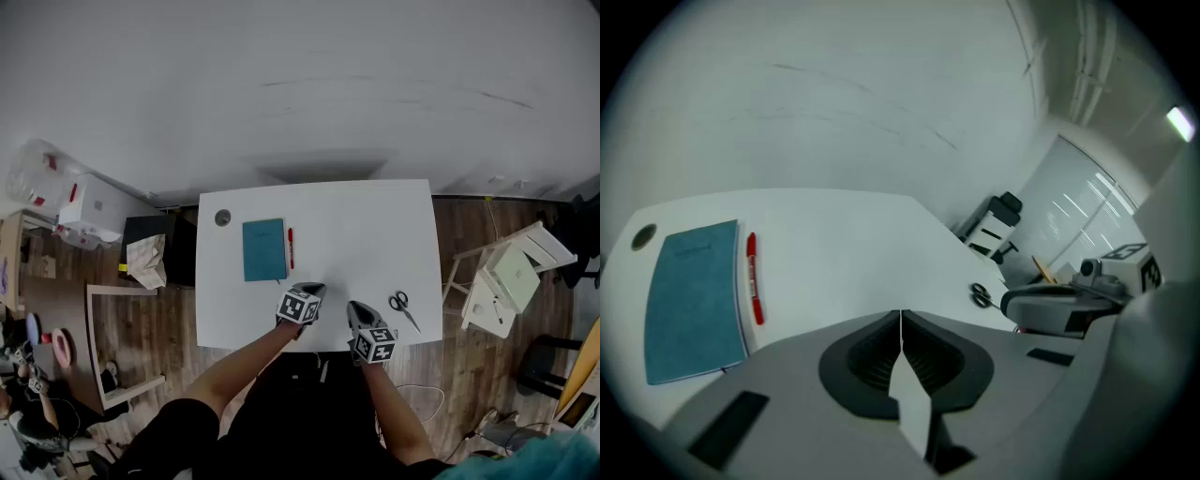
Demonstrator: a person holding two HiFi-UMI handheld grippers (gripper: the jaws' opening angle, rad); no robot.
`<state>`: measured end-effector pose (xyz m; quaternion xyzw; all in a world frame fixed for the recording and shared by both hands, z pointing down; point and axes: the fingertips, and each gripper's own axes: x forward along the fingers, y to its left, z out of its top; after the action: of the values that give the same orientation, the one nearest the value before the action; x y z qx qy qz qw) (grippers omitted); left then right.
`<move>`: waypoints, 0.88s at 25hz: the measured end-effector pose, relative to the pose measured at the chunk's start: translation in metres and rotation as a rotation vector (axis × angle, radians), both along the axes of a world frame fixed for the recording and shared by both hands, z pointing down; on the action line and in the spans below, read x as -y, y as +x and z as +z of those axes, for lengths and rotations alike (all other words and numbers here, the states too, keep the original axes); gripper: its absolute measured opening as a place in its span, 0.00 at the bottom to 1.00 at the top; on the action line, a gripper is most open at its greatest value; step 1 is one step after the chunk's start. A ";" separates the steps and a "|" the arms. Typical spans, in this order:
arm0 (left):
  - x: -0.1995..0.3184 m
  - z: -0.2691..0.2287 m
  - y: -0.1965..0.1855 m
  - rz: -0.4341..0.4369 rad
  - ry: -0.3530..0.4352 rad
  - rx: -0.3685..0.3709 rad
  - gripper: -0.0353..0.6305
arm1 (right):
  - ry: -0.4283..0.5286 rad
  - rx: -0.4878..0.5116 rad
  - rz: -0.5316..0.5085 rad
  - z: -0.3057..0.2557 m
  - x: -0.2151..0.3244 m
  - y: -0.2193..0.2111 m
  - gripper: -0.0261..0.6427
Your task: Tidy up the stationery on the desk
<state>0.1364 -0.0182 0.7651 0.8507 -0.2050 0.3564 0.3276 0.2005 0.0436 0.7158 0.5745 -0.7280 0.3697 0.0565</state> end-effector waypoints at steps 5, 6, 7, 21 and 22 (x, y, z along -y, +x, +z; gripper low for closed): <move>-0.083 0.002 0.027 0.267 -0.003 -0.062 0.08 | -0.030 -0.054 0.186 -0.014 -0.085 0.024 0.09; -0.098 0.003 0.032 0.320 0.002 -0.070 0.08 | -0.041 -0.063 0.217 -0.016 -0.104 0.027 0.09; -0.110 0.004 0.038 0.368 0.012 -0.073 0.08 | -0.052 -0.072 0.245 -0.018 -0.120 0.031 0.09; -0.133 0.004 0.142 0.679 0.202 0.025 0.09 | 0.008 -0.049 0.394 -0.024 -0.169 0.130 0.10; -0.134 0.005 0.149 0.698 0.206 0.048 0.09 | 0.014 -0.043 0.394 -0.024 -0.168 0.141 0.10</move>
<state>0.2853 0.1155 0.7703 0.8894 0.0551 0.4440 0.0940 0.3410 0.2112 0.6914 0.7140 -0.6026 0.3565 -0.0056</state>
